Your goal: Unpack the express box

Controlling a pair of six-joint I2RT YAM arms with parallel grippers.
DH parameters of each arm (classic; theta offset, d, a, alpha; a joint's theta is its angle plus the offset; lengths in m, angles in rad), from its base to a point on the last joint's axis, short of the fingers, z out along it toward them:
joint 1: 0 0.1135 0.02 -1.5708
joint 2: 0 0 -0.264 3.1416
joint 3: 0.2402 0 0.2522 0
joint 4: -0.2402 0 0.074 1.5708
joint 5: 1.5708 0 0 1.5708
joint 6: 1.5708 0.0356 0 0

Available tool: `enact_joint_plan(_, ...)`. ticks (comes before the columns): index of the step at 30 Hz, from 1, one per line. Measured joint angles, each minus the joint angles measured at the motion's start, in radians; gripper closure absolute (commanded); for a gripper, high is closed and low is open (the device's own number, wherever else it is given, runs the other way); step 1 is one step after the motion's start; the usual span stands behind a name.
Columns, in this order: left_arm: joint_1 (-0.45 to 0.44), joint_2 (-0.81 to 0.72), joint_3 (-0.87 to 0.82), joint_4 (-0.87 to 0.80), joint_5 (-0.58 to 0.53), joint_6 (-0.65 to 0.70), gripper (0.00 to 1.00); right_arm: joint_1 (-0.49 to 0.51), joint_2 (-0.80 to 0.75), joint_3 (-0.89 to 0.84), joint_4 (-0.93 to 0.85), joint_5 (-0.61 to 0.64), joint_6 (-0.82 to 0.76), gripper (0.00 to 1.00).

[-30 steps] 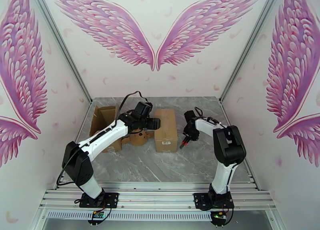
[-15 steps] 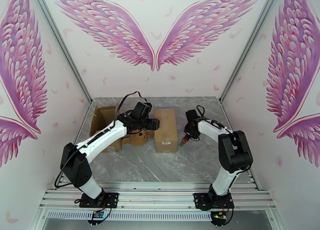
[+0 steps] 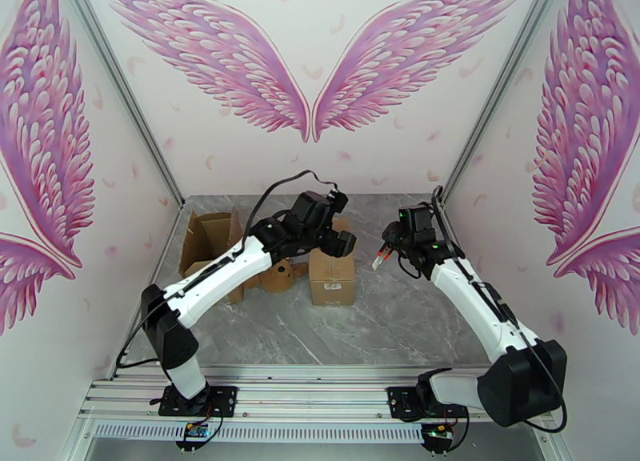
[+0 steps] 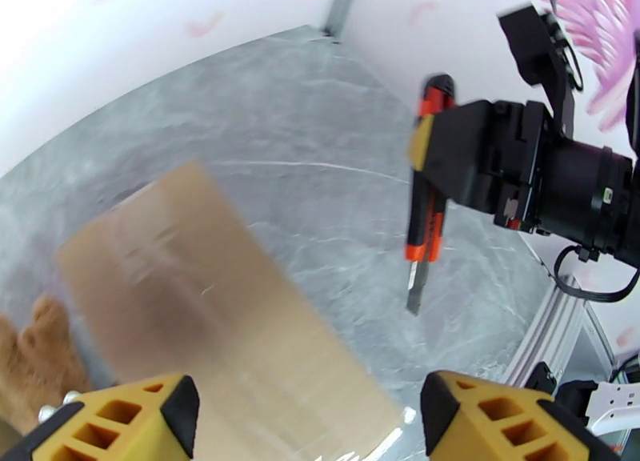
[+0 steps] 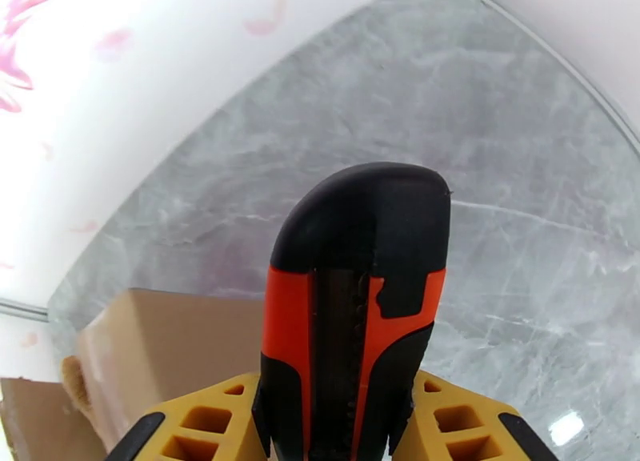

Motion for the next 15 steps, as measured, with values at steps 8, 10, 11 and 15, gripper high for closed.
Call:
enact_joint_plan(8, -0.005, 0.187, 0.159, 0.009, 0.107, 0.010, 0.24, 0.021, -0.064, 0.000, 0.002, -0.087, -0.013, 0.59)
enact_joint_plan(10, -0.003, 0.201, 0.166, 0.010, 0.130, 0.007, 0.24, 0.022, -0.064, 0.000, 0.002, -0.103, -0.014, 0.59)
enact_joint_plan(11, -0.003, 0.204, 0.166, 0.009, 0.141, 0.005, 0.24, 0.022, -0.064, 0.000, 0.002, -0.113, -0.015, 0.59)
enact_joint_plan(15, -0.003, 0.208, 0.166, 0.021, 0.194, -0.011, 0.25, 0.029, -0.064, 0.000, 0.006, -0.139, -0.015, 0.59)
